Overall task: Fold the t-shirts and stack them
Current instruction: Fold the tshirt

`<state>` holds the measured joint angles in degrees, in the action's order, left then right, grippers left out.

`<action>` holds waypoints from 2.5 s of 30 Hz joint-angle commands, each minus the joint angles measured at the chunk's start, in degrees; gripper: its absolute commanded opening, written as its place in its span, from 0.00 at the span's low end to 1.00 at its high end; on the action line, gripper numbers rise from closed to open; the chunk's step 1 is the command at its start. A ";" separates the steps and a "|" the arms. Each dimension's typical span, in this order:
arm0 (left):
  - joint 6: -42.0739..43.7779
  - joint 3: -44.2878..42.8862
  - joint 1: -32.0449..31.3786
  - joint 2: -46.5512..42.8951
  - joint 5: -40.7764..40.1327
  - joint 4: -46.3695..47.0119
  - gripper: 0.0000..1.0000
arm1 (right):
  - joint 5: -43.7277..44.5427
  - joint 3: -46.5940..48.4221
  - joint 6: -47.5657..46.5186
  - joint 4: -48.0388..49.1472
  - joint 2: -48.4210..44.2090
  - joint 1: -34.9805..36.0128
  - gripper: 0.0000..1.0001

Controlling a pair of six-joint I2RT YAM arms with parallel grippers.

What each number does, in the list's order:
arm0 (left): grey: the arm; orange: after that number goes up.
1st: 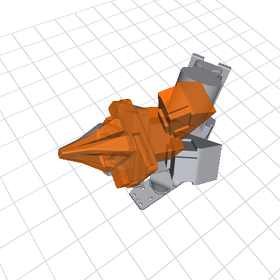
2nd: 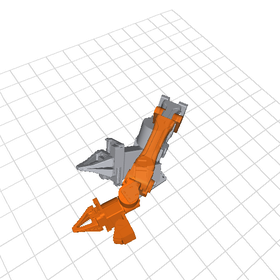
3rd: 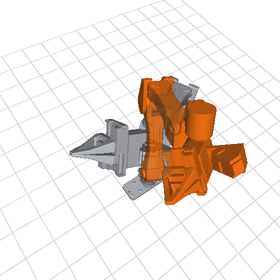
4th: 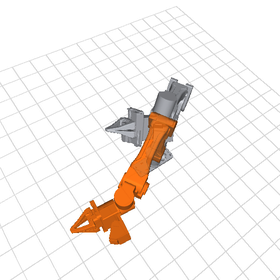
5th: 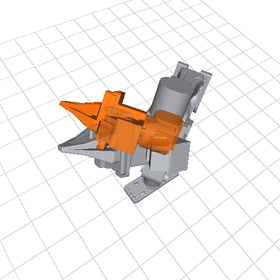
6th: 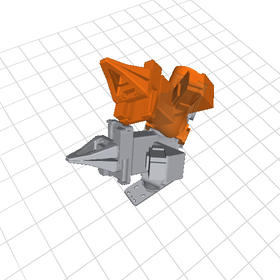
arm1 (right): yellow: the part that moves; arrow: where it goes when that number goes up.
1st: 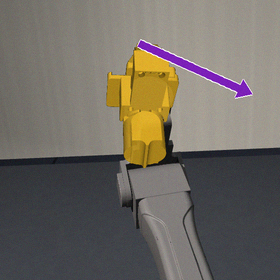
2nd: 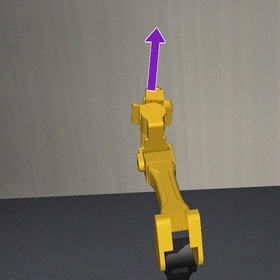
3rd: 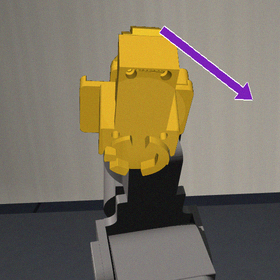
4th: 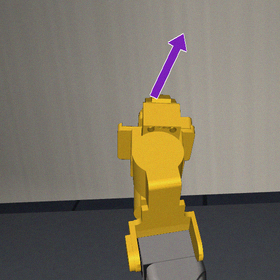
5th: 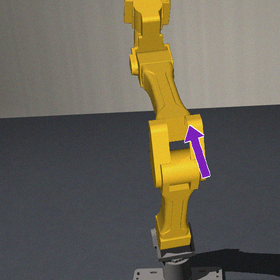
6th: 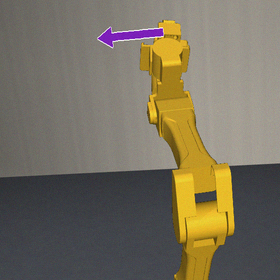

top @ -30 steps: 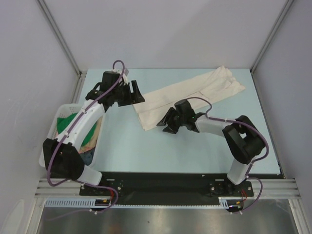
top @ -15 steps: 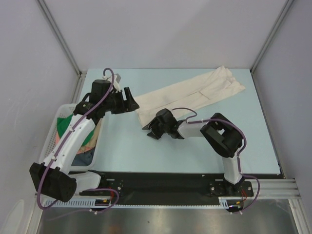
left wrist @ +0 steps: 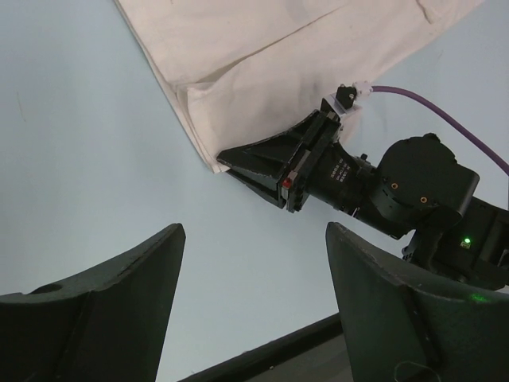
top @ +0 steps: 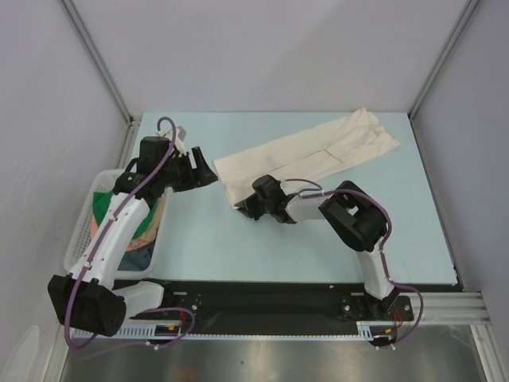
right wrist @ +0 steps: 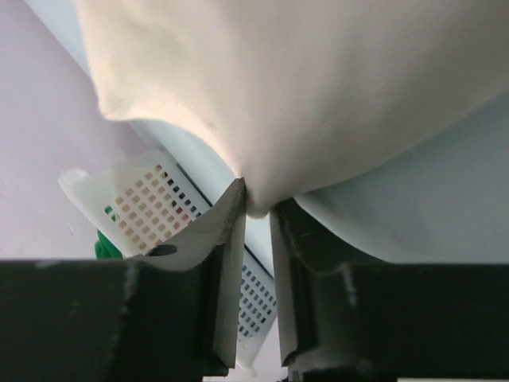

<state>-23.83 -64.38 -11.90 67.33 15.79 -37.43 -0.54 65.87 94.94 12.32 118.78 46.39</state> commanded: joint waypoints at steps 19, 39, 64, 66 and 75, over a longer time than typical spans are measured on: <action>0.02 6.28 0.66 -1.50 9.17 4.73 0.78 | -5.71 -37.80 -21.46 -25.40 -38.41 0.98 0.03; 7.30 7.79 -15.17 21.25 -0.15 8.60 0.77 | -7.63 -14.74 -61.52 -50.47 -49.55 -40.72 0.70; 7.40 7.77 -15.08 34.54 2.49 10.18 0.03 | -11.15 34.07 -64.00 -30.08 9.62 -62.65 0.73; 6.00 10.22 -15.17 32.97 2.31 11.06 0.00 | -11.85 33.98 -62.60 -27.71 11.02 -63.18 0.70; -0.94 21.03 -15.17 23.56 -0.50 14.84 0.00 | -15.55 44.08 -63.73 -28.93 20.61 -62.04 0.68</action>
<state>-21.98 -48.21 -26.94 93.71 17.93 -19.25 -14.76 107.33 31.97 -15.55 135.94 -16.91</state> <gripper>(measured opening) 0.012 0.685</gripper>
